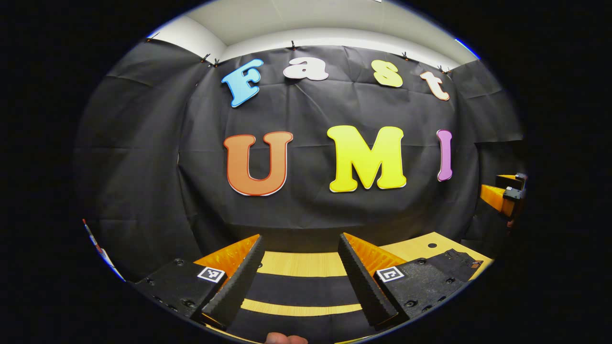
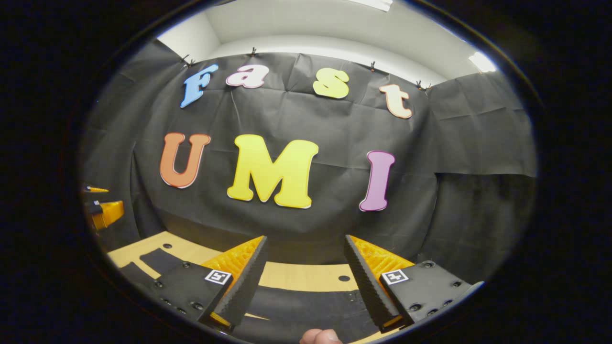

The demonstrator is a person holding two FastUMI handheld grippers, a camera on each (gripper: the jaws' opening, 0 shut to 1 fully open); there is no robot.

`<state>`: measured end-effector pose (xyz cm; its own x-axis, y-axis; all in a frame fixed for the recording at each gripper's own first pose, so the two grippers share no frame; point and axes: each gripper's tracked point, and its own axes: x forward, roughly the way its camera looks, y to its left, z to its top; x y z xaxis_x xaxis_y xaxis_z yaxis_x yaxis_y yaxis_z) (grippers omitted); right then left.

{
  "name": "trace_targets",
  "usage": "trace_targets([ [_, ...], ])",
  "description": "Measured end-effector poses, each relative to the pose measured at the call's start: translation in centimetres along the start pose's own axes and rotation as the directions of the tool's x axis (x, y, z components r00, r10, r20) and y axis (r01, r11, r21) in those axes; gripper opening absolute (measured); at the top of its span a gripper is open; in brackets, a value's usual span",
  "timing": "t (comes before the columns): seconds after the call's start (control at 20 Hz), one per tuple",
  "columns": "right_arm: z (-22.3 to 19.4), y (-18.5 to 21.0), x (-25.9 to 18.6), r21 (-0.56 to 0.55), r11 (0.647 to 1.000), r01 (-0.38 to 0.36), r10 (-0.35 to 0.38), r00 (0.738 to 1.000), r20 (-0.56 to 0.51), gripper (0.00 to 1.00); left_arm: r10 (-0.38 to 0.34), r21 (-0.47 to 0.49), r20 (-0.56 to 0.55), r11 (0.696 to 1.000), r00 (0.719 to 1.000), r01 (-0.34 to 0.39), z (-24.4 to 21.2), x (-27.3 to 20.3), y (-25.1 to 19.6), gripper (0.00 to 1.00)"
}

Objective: Grasp the waist and the cuffs of the jeans and fold them to make the two legs overlap; first hold the waist and fold one-third of the jeans toward the cuffs, then hold the cuffs and fold the remaining one-third in the same direction to finish folding.

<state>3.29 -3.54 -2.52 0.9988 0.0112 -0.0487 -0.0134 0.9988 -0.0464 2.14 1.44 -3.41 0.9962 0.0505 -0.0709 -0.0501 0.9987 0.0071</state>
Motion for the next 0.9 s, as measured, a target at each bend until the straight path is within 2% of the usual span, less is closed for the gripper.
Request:
trace_targets([
  [0.2, -3.1, -5.0, 0.2, -0.014, 0.997, 0.073, -0.074, 0.994, -0.077, 0.97, 0.055, -0.023, -0.103, 0.998, 0.993, -0.057, -4.2, -0.4, 3.3, 0.99],
  [0.3, -4.9, -6.7, 0.1, 0.003, 0.996, 0.090, -0.089, 0.988, -0.126, 0.97, 0.061, -0.087, -0.190, 0.993, 0.980, -0.079, -7.0, -0.7, 4.9, 0.99],
  [0.4, -7.9, -7.6, -0.4, 0.082, 0.992, 0.093, -0.071, 0.969, -0.237, 0.98, 0.067, -0.183, -0.300, 0.975, 0.952, -0.126, -11.0, -1.6, 6.4, 0.99],
  [0.5, -11.6, -8.8, -0.8, 0.184, 0.974, 0.135, -0.062, 0.933, -0.355, 0.98, 0.028, -0.303, -0.437, 0.936, 0.899, -0.176, -15.5, -3.3, 7.0, 0.99],
  [0.55, -13.5, -9.5, -1.2, 0.230, 0.959, 0.166, -0.059, 0.910, -0.411, 0.98, -0.004, -0.383, -0.495, 0.899, 0.869, -0.214, -17.7, -4.5, 6.8, 0.99],
  [0.6, -15.3, -10.1, -1.7, 0.267, 0.943, 0.197, -0.052, 0.883, -0.466, 0.98, -0.033, -0.466, -0.547, 0.842, 0.837, -0.271, -19.7, -5.6, 6.9, 0.99],
  [0.7, -18.7, -11.3, -3.3, 0.301, 0.921, 0.249, -0.039, 0.825, -0.564, 0.98, -0.063, -0.571, -0.631, 0.712, 0.773, -0.408, -23.3, -7.6, 7.7, 0.99],
  [0.8, -21.0, -12.4, -4.8, 0.320, 0.903, 0.287, -0.029, 0.783, -0.622, 1.00, -0.079, -0.638, -0.672, 0.567, 0.737, -0.521, -25.9, -8.4, 8.7, 1.00],
  [0.9, -22.2, -12.9, -5.1, 0.348, 0.878, 0.330, -0.023, 0.755, -0.655, 0.97, -0.103, -0.685, -0.686, 0.425, 0.721, -0.591, -27.2, -8.6, 9.2, 0.99],
])
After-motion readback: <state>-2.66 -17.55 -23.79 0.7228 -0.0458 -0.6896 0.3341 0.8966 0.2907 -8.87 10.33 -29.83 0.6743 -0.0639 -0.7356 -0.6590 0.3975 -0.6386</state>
